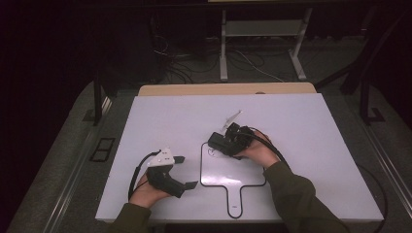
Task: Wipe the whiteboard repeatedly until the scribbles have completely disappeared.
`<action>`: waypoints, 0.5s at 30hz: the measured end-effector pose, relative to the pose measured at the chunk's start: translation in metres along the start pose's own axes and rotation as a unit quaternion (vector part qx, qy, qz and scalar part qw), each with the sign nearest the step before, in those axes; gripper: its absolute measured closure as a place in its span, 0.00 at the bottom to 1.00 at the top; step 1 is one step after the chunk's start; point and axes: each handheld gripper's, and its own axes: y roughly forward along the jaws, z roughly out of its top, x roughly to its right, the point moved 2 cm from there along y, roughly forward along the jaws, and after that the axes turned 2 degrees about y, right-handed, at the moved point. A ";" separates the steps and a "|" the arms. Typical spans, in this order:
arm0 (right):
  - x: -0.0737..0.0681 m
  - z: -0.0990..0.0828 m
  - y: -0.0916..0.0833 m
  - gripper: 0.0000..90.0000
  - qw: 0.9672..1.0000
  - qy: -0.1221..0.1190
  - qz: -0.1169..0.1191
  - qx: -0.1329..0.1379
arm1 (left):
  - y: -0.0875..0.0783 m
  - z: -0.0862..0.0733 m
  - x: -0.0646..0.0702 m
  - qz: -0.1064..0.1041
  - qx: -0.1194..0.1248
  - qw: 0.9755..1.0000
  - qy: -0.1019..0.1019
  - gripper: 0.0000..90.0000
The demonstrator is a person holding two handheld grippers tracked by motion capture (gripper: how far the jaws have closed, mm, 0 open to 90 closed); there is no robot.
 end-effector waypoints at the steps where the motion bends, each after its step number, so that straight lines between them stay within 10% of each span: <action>1: -0.003 0.001 0.001 0.43 1.000 -0.005 0.003 0.001 | 0.000 0.000 0.000 0.000 -0.001 1.000 0.000 0.00; 7: -0.029 0.015 0.008 0.43 0.999 -0.040 0.029 0.002 | 0.000 0.000 0.000 0.000 -0.001 1.000 0.000 0.00; 15: -0.023 0.022 0.012 0.43 0.999 -0.032 0.024 0.000 | -0.001 0.000 0.000 0.001 0.002 1.000 -0.001 0.00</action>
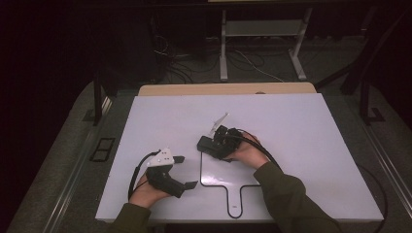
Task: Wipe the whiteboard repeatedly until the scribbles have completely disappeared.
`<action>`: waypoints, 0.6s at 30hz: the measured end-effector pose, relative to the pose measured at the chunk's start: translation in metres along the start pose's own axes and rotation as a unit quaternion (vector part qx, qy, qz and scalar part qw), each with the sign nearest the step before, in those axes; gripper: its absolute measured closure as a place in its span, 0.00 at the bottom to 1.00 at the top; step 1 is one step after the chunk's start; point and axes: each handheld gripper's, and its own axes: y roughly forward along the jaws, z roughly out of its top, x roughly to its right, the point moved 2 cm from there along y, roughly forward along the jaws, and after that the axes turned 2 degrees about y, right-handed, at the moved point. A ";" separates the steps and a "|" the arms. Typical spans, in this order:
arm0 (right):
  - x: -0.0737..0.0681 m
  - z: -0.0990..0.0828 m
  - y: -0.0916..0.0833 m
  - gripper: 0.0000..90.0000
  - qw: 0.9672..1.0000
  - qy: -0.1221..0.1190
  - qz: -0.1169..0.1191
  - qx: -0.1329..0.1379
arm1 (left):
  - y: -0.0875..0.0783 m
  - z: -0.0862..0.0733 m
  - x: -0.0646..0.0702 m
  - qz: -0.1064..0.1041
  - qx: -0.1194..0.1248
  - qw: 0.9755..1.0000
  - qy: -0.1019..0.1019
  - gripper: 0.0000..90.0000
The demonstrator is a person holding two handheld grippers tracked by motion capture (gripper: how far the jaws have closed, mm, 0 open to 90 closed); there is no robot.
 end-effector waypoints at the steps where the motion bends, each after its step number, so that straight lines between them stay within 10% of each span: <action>1: 0.004 0.000 0.000 0.43 1.000 0.002 -0.006 -0.002 | 0.000 0.000 0.000 0.000 0.000 1.000 0.000 0.00; 10: 0.017 0.004 0.002 0.43 1.000 0.012 -0.026 -0.009 | 0.001 0.000 0.000 -0.001 0.001 1.000 0.000 0.00; 18: -0.005 0.011 0.006 0.43 1.000 -0.016 -0.003 -0.002 | 0.001 0.000 0.000 -0.001 0.000 1.000 0.001 0.00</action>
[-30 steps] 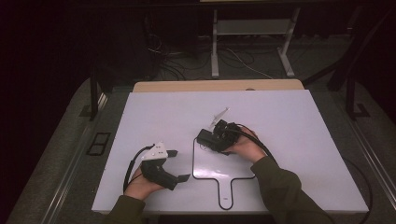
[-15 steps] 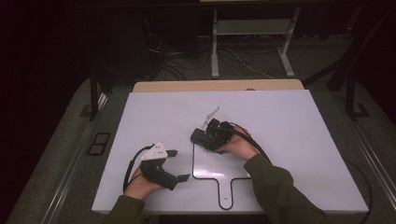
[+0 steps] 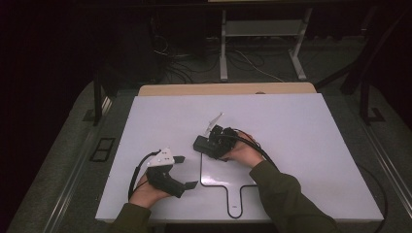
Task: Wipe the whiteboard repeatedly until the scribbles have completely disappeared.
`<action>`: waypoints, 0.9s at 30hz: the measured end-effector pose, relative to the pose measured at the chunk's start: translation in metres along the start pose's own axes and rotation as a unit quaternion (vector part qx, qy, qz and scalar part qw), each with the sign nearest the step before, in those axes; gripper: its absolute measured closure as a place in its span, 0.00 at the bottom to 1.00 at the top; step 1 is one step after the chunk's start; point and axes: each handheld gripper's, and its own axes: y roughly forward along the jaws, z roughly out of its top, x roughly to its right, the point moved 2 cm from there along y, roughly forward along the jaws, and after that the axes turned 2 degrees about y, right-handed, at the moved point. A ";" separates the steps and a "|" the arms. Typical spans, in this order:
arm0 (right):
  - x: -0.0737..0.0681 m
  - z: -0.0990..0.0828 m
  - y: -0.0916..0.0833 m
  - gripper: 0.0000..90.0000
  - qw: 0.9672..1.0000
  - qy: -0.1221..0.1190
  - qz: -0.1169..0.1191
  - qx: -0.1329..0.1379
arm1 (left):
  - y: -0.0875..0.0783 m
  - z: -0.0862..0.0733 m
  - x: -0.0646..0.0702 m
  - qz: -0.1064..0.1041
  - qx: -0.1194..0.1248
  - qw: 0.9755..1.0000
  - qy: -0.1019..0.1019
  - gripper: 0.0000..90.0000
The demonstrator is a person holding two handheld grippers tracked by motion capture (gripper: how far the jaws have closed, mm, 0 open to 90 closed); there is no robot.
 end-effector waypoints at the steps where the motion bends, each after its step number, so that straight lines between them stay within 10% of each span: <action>1: 0.000 0.001 0.001 0.43 1.000 -0.003 0.002 0.000 | 0.000 0.000 0.000 0.001 -0.001 1.000 0.002 0.00; 11: 0.022 0.002 0.002 0.43 0.999 0.026 -0.028 -0.007 | 0.000 0.000 -0.001 0.000 0.003 1.000 0.000 0.00; 20: -0.003 0.007 0.003 0.43 1.000 -0.002 -0.005 -0.006 | 0.000 0.000 0.000 0.001 0.002 1.000 0.001 0.00; 27: 0.012 0.006 0.003 0.43 0.999 0.018 -0.030 -0.007 | -0.001 0.000 0.000 0.001 0.001 1.000 0.001 0.00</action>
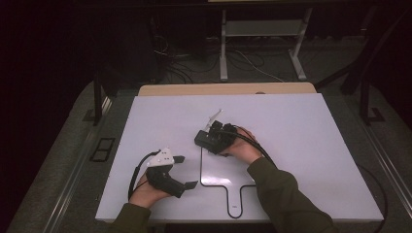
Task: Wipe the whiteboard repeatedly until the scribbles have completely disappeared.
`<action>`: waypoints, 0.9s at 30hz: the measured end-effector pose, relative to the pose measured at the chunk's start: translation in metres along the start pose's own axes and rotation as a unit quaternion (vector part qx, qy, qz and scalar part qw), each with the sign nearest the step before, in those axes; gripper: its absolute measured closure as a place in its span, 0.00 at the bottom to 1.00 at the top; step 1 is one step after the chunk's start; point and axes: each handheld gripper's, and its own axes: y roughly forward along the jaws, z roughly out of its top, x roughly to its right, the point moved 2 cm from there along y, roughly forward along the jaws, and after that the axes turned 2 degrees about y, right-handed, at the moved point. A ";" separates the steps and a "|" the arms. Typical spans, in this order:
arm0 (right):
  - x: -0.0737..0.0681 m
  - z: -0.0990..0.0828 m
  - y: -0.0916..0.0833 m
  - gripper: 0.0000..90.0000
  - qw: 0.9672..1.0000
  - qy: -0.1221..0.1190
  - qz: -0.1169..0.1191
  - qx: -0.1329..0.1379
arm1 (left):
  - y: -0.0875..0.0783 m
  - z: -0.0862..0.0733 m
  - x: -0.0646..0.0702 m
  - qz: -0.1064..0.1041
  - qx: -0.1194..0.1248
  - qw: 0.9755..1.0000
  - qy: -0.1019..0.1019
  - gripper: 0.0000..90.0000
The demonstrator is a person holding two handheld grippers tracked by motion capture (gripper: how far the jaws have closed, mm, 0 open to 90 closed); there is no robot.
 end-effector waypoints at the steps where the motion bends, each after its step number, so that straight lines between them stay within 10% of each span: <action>1: 0.003 0.000 0.000 0.43 1.000 0.004 -0.002 0.001 | 0.000 0.000 0.000 0.000 0.002 1.000 0.000 0.00; 12: -0.017 0.002 0.000 0.43 0.999 -0.019 0.031 0.005 | 0.001 0.000 0.001 0.000 0.001 1.000 0.001 0.00; 20: 0.006 0.002 0.004 0.43 1.000 0.008 0.000 0.007 | 0.000 0.000 0.000 0.000 0.000 1.000 0.001 0.00; 27: -0.018 0.000 -0.001 0.43 1.000 -0.018 0.017 0.001 | 0.001 0.000 0.000 0.001 -0.002 1.000 0.001 0.00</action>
